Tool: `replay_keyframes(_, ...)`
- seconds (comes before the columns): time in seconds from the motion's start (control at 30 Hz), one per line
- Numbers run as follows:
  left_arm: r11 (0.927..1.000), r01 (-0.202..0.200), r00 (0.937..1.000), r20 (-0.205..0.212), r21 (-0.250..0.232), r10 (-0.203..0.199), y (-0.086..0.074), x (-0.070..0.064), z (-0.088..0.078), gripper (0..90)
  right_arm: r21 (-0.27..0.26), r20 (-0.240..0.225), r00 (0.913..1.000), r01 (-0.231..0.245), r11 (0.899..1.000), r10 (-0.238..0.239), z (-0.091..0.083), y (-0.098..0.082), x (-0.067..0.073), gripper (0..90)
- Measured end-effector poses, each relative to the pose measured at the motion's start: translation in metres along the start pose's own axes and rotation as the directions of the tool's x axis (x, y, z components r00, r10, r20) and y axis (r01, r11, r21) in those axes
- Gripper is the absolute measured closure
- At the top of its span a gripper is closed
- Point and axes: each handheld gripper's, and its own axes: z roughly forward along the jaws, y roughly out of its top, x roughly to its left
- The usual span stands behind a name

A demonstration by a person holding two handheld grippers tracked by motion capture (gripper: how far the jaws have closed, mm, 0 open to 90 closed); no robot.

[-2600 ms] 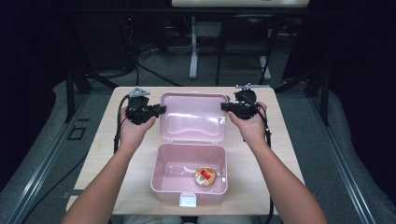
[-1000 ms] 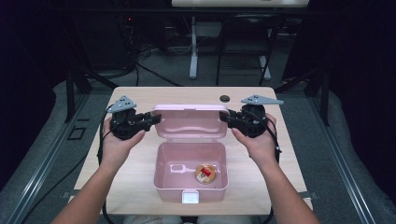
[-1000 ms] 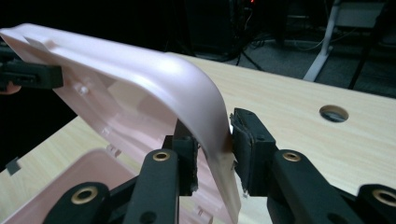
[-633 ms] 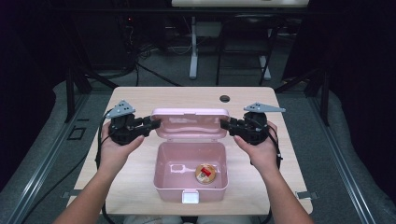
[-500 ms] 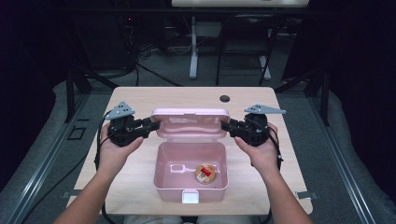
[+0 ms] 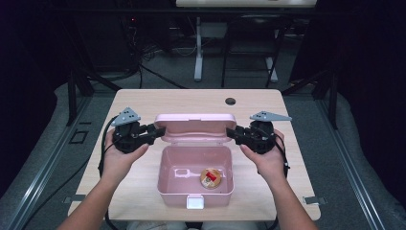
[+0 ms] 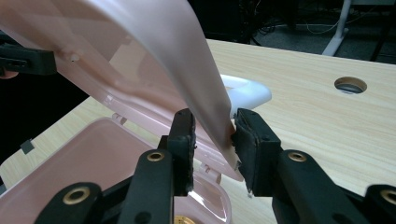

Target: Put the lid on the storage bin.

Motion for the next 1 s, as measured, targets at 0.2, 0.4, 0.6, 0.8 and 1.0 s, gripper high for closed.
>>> replay_keyframes(0.2,0.9998,-0.015,0.9998,-0.009,-0.013,0.015,-0.007,-0.002,-0.004,72.7,-0.006,-0.006,0.9999,0.013,1.000,-0.013,-0.004,-0.002,0.003,67.2)
replay_keyframes(0.4,0.9991,-0.039,0.9987,-0.034,-0.018,0.039,-0.006,-0.004,-0.003,74.8,-0.007,-0.001,0.9998,0.021,1.000,-0.021,-0.005,-0.003,0.004,67.2)
replay_keyframes(0.6,0.9990,-0.041,0.9985,-0.037,-0.019,0.040,-0.001,-0.003,0.002,75.8,-0.011,0.011,0.9998,0.019,1.000,-0.019,-0.006,-0.003,0.005,67.0)
replay_keyframes(0.8,0.9989,-0.042,0.9986,-0.035,-0.022,0.041,0.001,-0.001,0.008,76.5,-0.013,0.012,0.9999,0.010,1.000,-0.010,-0.008,-0.004,0.003,66.4)
replay_keyframes(1.0,0.9991,-0.023,0.9997,-0.007,-0.035,0.023,-0.002,0.000,0.005,74.7,-0.011,-0.003,1.0000,0.001,1.000,-0.001,-0.011,-0.005,0.002,65.7)
